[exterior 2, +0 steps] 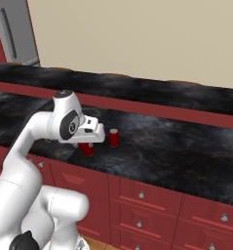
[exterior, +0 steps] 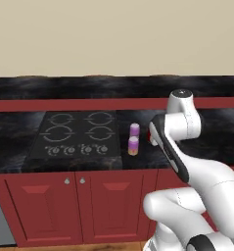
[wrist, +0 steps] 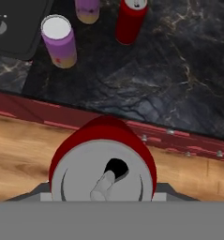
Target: Four empty soda cans are scattered around the kitchen. Gather all the cans and cluster them next to the stove for recycling.
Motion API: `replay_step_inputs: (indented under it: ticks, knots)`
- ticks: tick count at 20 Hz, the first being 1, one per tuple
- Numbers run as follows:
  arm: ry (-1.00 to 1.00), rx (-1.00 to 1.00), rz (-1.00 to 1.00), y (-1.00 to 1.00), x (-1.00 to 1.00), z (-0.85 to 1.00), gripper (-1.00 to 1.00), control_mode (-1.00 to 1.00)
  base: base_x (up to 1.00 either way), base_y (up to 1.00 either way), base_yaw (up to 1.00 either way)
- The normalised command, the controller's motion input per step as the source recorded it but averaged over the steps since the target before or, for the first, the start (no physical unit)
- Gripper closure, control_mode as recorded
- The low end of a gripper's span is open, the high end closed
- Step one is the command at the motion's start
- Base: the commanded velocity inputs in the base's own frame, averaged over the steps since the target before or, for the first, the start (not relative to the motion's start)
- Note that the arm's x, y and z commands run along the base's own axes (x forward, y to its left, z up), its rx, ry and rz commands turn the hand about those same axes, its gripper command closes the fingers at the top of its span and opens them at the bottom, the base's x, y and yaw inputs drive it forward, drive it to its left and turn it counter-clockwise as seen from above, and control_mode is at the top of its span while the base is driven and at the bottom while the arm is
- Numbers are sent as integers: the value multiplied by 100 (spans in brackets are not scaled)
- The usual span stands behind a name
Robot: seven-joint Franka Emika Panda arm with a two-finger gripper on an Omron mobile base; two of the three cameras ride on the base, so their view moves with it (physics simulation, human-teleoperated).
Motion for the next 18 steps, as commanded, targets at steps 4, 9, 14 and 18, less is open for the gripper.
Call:
replay_step_inputs:
  ticks: [4,9,14,18]
  knots:
    - [2,0,-4,7,50,-15,100,-100,0,0,0]
    - [0,0,0,1,45,-10,100,-100,0,0,0]
    - [0,2,1,-5,44,-15,100,-100,0,0,0]
    - [1,4,7,-13,37,-22,100,-100,0,0,0]
